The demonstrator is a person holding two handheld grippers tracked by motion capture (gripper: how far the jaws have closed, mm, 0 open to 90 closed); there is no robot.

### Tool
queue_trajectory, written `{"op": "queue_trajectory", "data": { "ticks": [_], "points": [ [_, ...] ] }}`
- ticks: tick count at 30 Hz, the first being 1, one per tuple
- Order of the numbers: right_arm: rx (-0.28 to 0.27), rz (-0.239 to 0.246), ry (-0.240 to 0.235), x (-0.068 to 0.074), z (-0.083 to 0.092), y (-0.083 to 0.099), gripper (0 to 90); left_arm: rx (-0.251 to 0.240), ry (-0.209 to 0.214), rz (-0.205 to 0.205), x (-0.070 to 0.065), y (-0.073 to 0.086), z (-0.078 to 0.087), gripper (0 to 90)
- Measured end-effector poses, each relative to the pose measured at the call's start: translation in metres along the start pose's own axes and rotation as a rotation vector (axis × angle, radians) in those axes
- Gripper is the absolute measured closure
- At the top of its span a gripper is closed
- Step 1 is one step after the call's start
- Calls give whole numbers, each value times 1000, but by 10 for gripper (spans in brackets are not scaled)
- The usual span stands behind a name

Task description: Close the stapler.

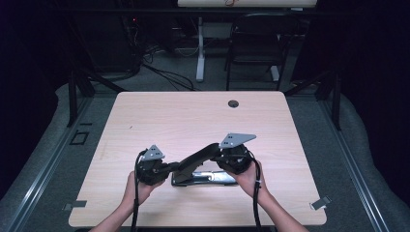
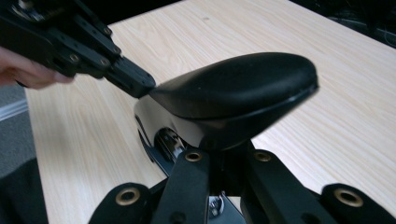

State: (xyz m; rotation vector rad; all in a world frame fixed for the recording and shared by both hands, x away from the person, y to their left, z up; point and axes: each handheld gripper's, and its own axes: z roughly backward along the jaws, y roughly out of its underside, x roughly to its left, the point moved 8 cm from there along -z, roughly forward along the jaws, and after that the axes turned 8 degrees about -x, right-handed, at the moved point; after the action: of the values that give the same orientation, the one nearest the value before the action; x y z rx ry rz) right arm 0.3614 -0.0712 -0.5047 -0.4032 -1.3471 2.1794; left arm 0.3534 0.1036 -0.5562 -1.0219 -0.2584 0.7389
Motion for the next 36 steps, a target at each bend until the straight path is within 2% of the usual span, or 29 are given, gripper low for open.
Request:
{"op": "queue_trajectory", "data": {
  "ticks": [2, 6, 12, 22, 29, 36],
  "points": [
    [2, 2, 8, -2, 2, 5, 900, 12, 17, 1, -1, 1, 0, 900],
    [-3, 12, 36, -6, 6, 13, 900, 25, 22, -9, -2, 3, -2, 899],
    [34, -2, 64, -17, 16, 31, 900, 48, 26, -22, -5, 7, -5, 893],
    [113, -7, 80, -28, 18, 58, 900, 64, 30, -26, -5, 10, -8, 888],
    [189, -6, 86, -33, 17, 78, 900, 77, 35, -30, -5, 12, -9, 879],
    [254, -29, 81, -36, 14, 92, 900, 79, 32, -26, -5, 12, -10, 878]
  ]
}}
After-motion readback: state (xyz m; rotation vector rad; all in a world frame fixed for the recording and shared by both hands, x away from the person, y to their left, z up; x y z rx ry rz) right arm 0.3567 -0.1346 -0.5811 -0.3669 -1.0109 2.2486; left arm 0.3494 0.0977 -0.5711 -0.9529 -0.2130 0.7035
